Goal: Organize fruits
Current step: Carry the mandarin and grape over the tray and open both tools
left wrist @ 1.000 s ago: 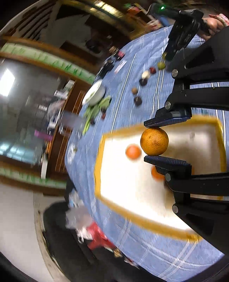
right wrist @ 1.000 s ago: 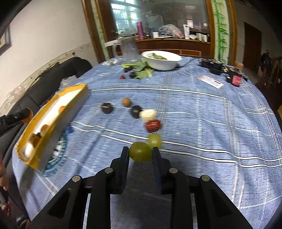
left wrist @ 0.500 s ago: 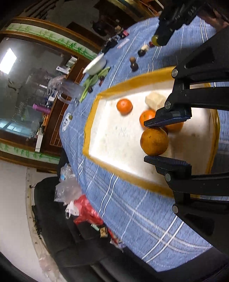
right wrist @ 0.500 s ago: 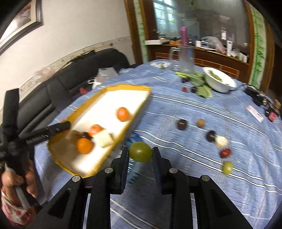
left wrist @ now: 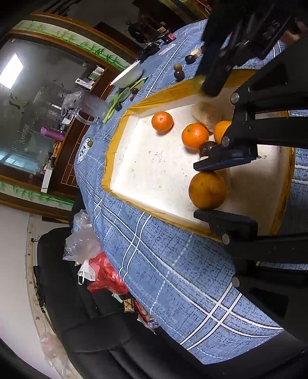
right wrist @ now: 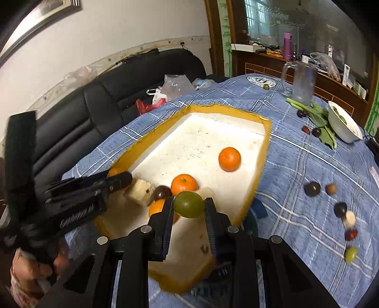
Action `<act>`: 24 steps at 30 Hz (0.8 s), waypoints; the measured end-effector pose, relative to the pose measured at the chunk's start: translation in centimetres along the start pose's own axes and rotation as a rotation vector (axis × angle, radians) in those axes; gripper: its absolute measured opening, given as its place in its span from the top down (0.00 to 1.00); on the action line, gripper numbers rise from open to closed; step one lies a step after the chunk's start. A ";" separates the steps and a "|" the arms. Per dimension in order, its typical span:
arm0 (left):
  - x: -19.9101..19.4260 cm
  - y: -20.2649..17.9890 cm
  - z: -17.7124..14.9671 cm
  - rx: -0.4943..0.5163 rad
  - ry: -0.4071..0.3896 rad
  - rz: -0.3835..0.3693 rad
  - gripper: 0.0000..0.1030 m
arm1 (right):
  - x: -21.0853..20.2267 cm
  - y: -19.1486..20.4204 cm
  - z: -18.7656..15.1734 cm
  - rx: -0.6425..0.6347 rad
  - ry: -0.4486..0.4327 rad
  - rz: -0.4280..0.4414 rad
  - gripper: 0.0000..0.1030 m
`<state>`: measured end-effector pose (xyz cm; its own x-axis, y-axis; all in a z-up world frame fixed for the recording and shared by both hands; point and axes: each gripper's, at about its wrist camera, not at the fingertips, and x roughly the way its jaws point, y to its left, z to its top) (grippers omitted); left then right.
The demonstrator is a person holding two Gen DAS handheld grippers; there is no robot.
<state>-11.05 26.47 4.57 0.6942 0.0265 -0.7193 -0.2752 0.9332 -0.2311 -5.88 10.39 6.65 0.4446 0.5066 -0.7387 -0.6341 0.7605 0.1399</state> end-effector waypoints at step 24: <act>-0.7 1.1 0.6 -0.059 -0.018 -0.067 0.45 | 6.4 1.2 4.5 -0.027 0.097 -0.047 0.71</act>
<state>-11.44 27.71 5.19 0.7241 -0.0287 -0.6891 -0.2660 0.9102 -0.3174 -0.94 16.41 5.08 0.4119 0.4280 -0.8045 -0.6315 0.7705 0.0865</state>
